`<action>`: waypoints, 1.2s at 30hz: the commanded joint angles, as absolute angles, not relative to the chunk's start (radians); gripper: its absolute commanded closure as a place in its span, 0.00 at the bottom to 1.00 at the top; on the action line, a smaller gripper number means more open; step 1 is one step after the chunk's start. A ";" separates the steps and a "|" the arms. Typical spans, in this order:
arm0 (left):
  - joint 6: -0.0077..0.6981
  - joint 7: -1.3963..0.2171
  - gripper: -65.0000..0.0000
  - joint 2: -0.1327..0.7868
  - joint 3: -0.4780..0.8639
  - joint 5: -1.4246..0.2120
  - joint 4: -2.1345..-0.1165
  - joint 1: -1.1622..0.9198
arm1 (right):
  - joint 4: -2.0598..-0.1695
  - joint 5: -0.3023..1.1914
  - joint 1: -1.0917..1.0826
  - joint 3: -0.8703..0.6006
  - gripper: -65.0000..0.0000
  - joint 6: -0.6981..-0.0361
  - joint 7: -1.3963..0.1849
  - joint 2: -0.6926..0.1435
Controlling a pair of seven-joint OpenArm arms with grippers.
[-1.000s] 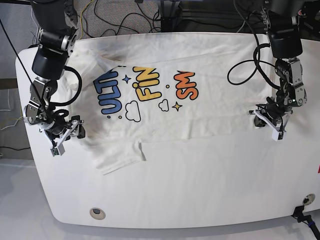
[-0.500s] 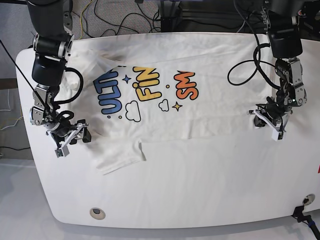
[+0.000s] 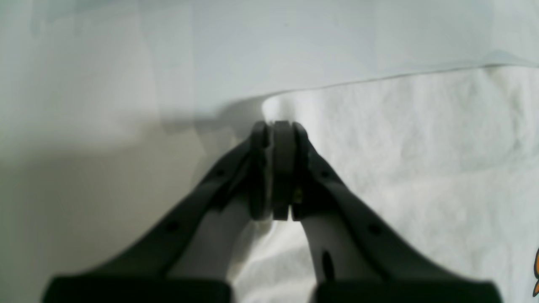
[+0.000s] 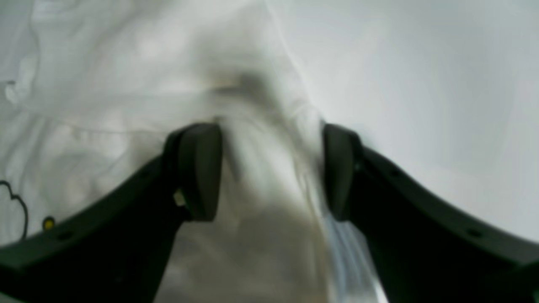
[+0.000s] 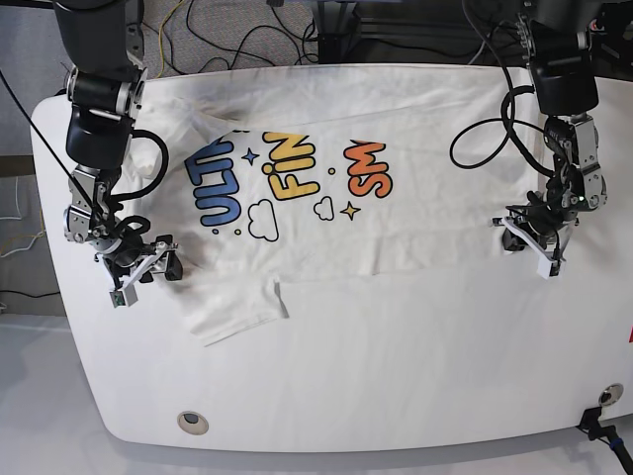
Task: Fold the T-shirt properly
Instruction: 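Lift the pinched fabric and fold it over toward the shoulder edge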
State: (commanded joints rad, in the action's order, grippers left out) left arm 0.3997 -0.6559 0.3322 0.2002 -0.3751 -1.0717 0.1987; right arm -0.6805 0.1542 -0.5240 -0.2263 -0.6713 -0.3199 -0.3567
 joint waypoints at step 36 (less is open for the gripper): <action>0.424 -0.662 1.00 0.377 0.203 -0.377 -1.465 0.084 | -1.314 0.162 -0.309 -0.232 1.00 -0.668 -0.757 -0.352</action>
State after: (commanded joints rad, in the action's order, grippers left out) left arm 0.4242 -0.6621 0.3767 0.2033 -0.3767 -1.4645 0.0836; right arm -1.3142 0.1619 -0.3092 -0.2325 -0.6682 -0.7572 -0.3521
